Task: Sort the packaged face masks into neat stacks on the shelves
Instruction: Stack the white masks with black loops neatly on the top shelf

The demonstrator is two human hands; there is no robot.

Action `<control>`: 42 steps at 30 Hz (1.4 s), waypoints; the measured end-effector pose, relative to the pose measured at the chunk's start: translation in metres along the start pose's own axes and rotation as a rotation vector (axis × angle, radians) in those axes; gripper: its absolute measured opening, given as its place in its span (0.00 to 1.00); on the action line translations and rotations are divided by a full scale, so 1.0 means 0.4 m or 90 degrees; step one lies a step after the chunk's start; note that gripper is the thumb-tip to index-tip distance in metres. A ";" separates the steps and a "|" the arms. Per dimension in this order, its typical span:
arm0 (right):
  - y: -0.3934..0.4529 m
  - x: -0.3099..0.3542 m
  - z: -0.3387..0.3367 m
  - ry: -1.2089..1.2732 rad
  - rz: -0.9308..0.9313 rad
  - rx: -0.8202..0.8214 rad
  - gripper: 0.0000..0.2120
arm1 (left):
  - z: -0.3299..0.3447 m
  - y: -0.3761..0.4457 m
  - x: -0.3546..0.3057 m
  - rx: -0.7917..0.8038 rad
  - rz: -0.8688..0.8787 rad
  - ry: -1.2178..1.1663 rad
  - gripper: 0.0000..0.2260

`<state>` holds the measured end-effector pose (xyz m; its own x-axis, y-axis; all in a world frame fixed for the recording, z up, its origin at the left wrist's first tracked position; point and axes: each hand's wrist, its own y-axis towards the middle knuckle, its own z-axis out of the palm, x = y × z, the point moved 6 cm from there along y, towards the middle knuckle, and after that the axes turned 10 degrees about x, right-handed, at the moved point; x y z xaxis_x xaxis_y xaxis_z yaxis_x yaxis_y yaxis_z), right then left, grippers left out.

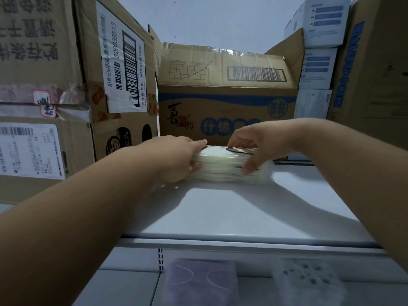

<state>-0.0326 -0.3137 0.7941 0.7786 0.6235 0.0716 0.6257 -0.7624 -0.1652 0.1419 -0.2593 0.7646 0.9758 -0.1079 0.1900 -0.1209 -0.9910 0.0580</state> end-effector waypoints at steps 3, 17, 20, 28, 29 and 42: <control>0.000 -0.014 0.015 0.033 -0.019 -0.041 0.29 | 0.014 0.008 -0.002 0.012 0.018 -0.043 0.27; -0.022 -0.012 0.037 -0.007 -0.030 -0.078 0.25 | 0.013 -0.007 0.003 -0.040 0.033 -0.088 0.23; -0.028 -0.010 0.037 -0.004 -0.033 -0.084 0.22 | 0.011 -0.011 0.004 -0.063 0.029 -0.096 0.21; -0.037 0.021 0.016 0.109 -0.010 -0.112 0.32 | -0.036 -0.024 -0.004 -0.065 -0.005 -0.149 0.24; -0.029 0.030 0.012 0.111 -0.010 -0.127 0.29 | -0.058 -0.012 -0.008 -0.086 -0.001 -0.166 0.22; 0.056 0.023 0.099 0.034 0.005 -0.010 0.36 | 0.051 0.105 -0.048 0.084 -0.003 -0.226 0.26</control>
<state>-0.0134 -0.3183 0.7522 0.7846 0.6076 0.1236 0.6200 -0.7700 -0.1507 0.1217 -0.3004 0.7436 0.9814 -0.1020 -0.1625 -0.1150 -0.9907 -0.0729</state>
